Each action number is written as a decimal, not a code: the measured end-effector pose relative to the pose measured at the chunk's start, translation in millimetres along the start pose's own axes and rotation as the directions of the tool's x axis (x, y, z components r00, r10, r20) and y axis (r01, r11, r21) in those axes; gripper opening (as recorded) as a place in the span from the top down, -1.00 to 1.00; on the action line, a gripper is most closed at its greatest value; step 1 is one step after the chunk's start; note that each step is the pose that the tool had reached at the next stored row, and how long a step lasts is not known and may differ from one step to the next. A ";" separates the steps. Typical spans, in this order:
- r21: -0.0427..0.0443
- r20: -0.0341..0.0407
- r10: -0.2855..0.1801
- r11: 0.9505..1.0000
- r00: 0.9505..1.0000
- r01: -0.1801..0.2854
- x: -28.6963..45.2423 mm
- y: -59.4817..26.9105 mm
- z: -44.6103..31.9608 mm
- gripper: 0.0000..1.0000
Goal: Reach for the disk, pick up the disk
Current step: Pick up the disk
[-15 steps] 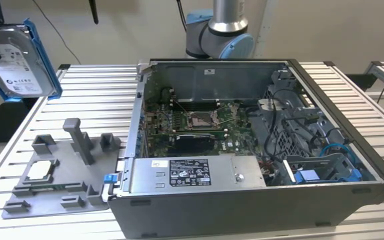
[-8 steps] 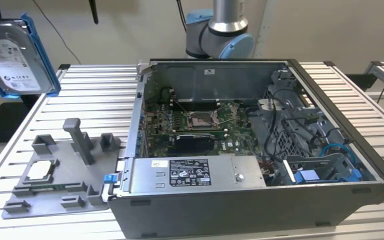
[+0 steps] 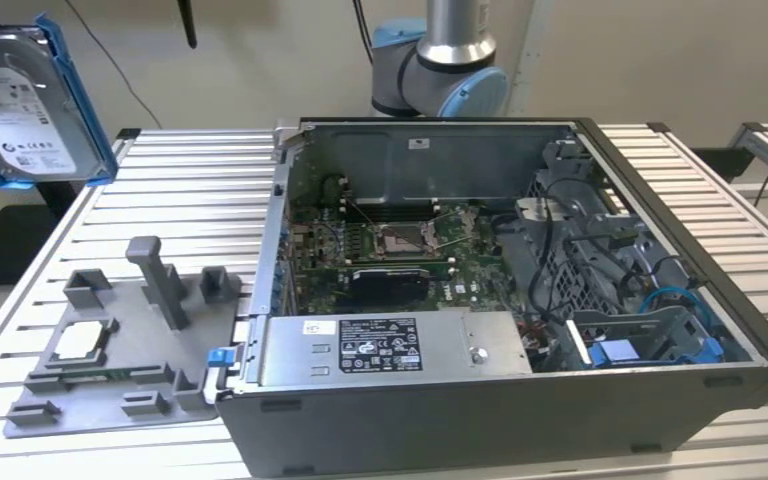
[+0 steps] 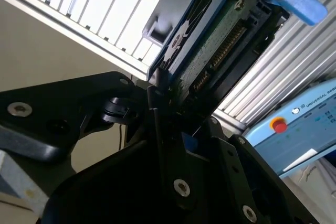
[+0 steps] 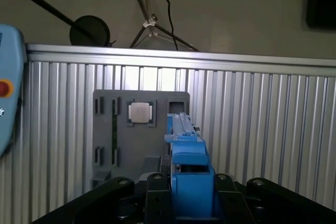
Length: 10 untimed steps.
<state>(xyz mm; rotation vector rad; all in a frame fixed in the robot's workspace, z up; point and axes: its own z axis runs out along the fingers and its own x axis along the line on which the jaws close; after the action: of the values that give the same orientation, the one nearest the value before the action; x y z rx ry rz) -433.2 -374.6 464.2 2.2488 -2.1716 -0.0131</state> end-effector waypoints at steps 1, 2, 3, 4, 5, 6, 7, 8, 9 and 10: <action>0.000 0.000 0.000 1.000 1.000 0.000 0.0 0.0 -1.2 1.00; 0.000 0.000 0.000 1.000 1.000 0.000 0.0 0.0 -2.4 1.00; 0.000 0.000 0.000 1.000 1.000 0.000 0.0 0.0 -3.6 1.00; 0.000 0.000 0.000 1.000 1.000 0.000 0.0 0.1 -4.7 1.00; 0.000 0.000 0.000 1.000 1.000 0.000 0.1 0.1 -5.8 1.00; 0.000 0.000 0.000 1.000 1.000 0.000 0.1 0.1 -6.9 1.00; 0.000 0.000 0.000 1.000 1.000 0.000 0.1 0.1 -7.8 1.00; 0.000 0.000 0.000 1.000 1.000 0.000 0.1 0.1 -8.7 1.00; 0.000 0.000 0.000 1.000 1.000 0.000 0.1 0.1 -9.6 1.00; 0.000 0.000 0.000 1.000 1.000 0.000 0.1 0.2 -10.7 1.00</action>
<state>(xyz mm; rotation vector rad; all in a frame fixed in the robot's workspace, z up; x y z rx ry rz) -433.2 -374.6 474.9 2.2489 -2.1717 -0.0131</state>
